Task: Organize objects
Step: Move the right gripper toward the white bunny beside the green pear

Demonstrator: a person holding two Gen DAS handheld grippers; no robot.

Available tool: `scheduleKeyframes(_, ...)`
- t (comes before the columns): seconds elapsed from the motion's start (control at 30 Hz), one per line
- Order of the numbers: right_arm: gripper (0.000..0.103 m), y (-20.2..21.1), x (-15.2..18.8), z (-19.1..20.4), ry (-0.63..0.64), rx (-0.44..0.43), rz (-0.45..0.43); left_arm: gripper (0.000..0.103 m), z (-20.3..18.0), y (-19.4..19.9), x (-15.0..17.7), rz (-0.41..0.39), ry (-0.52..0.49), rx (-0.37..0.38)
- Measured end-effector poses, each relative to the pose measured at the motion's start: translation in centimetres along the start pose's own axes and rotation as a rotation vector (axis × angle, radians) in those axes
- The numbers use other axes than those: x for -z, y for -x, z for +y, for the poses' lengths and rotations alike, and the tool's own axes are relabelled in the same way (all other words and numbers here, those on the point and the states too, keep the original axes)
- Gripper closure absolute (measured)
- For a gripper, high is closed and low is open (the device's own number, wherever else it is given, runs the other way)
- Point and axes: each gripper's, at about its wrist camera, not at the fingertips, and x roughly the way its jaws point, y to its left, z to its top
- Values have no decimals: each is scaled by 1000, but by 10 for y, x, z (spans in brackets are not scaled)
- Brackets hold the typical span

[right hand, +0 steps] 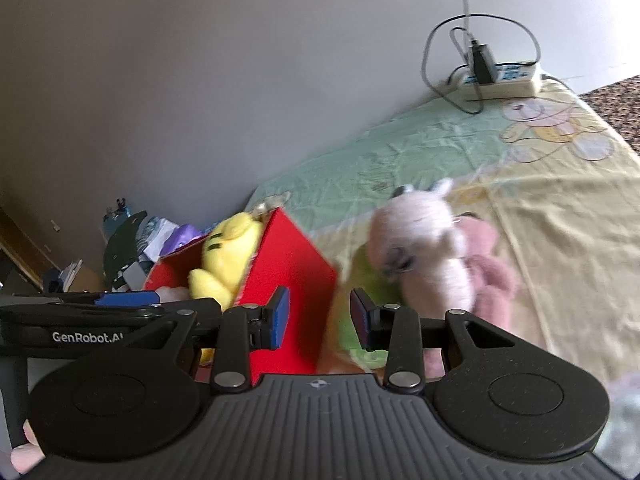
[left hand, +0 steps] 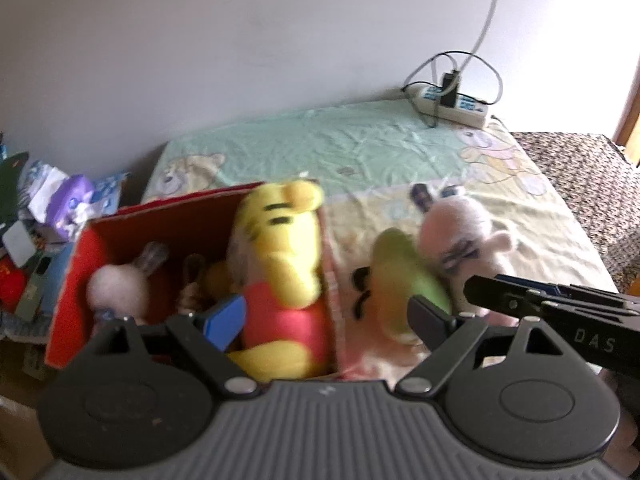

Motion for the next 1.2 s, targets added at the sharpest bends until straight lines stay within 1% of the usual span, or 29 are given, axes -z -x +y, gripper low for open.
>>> scheduleKeyframes(0.2, 65, 12, -7, -27, -21, 28, -1, 14, -34, -13, -8, 19, -32, 37)
scheduleKeyframes(0.37, 65, 18, -10, -44, -30, 43, 5, 14, -56, -29, -10, 48, -44, 48)
scheduleKeyframes(0.57, 65, 21, -13, -61, -36, 43, 23, 14, -70, -50, -8, 94, -41, 54)
scheduleKeyframes(0.7, 65, 18, -16, -71, -40, 35, 43, 15, -73, -61, -4, 106, -27, 72)
scheduleKeyframes(0.77, 65, 15, -17, -75, -45, 26, 52, 18, -73, -66, -1, 103, -17, 92)
scheduleKeyframes(0.87, 65, 11, -20, -82, -52, 18, 63, 22, -70, -77, 5, 123, 14, 147)
scheduleKeyframes(0.93, 65, 7, -22, -86, -61, 6, 71, 23, -70, -81, 8, 128, 27, 182)
scheduleKeyframes(1.0, 65, 2, -25, -88, -70, -9, 77, 23, -72, -81, 9, 116, 30, 212)
scheduleKeyframes(1.07, 65, -2, -29, -90, -80, -23, 79, 20, -75, -80, 8, 91, 25, 237)
scheduleKeyframes(1.2, 64, -14, -39, -94, -96, -60, 89, 17, -84, -82, 1, 50, 8, 272)
